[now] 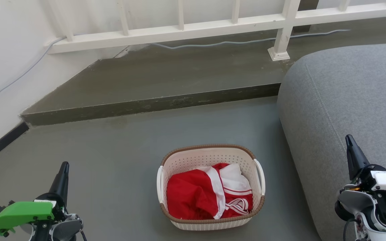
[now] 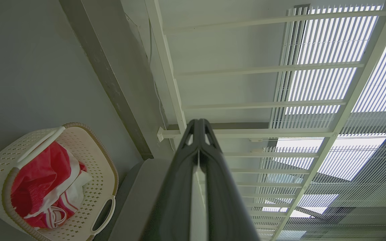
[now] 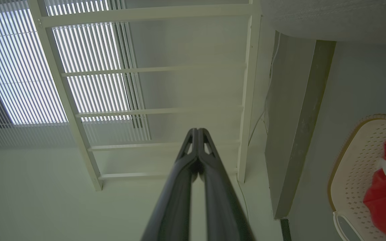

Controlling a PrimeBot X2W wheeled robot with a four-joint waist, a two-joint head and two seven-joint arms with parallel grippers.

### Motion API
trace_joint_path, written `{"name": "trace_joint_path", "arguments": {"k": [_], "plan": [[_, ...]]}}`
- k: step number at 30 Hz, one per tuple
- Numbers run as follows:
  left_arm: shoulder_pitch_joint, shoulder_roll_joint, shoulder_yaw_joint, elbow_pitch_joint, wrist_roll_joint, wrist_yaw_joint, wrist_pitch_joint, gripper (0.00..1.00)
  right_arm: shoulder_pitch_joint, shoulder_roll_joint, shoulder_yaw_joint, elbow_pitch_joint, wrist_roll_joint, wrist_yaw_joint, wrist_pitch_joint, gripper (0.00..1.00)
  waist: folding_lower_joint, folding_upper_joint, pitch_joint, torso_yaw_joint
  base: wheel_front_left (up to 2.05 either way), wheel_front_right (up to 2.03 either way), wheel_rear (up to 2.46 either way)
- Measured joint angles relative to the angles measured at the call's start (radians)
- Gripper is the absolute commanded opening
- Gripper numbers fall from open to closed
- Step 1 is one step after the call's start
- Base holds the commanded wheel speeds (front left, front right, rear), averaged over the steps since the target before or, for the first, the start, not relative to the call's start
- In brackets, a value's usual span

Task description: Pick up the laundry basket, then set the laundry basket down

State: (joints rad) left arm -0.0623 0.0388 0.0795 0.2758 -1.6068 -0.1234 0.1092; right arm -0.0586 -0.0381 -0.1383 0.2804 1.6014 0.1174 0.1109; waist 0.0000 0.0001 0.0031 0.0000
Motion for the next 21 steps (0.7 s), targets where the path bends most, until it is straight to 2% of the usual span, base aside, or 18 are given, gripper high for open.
{"name": "trace_joint_path", "arguments": {"k": [21], "plan": [[0.000, 0.000, 0.000, 0.000, 0.000, 0.000, 0.000, 0.00, 0.000, 0.000, 0.000, 0.000, 0.000, 0.000, 0.000, 0.00, 0.0000, 0.0000, 0.000, 0.000, 0.00, 0.00, 0.00]]}}
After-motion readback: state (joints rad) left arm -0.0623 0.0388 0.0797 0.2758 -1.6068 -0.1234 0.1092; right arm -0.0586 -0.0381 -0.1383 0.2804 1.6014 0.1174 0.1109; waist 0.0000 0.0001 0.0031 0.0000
